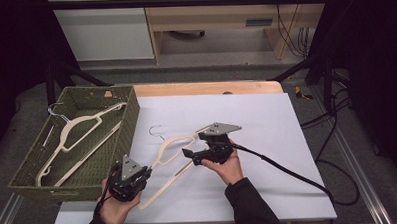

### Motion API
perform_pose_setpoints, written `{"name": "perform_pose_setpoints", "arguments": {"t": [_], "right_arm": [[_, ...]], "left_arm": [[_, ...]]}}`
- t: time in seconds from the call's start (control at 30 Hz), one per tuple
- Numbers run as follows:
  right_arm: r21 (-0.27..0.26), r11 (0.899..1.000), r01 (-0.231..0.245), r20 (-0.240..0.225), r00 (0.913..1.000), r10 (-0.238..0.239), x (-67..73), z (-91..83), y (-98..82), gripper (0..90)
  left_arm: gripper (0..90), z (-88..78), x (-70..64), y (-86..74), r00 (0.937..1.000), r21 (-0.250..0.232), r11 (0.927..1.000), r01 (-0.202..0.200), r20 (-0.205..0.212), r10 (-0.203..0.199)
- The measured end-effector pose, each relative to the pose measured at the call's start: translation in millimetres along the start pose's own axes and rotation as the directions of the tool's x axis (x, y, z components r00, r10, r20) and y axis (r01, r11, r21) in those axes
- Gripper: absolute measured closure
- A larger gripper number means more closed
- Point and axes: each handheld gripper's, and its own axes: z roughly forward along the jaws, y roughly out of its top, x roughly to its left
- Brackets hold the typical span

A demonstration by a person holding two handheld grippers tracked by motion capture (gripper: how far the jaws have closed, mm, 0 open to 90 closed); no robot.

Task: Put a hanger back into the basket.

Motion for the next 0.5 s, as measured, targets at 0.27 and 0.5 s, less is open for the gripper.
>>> {"name": "perform_pose_setpoints", "arguments": {"t": [0.27,0.5], "right_arm": [[0.021,1.000,0.009,-0.004,1.0000,-0.009,4.9,27.3,12.2,22.2],[0.047,0.999,0.005,-0.002,1.0000,-0.005,4.7,60.2,22.4,30.8]], "left_arm": [[79.4,-5.6,-5.9,3.0,0.9995,-0.020,0.9994,-0.029,-0.014,0.029],[79.4,-6.8,-7.9,3.5,0.9995,-0.028,0.9992,-0.028,-0.013,0.028]]}}
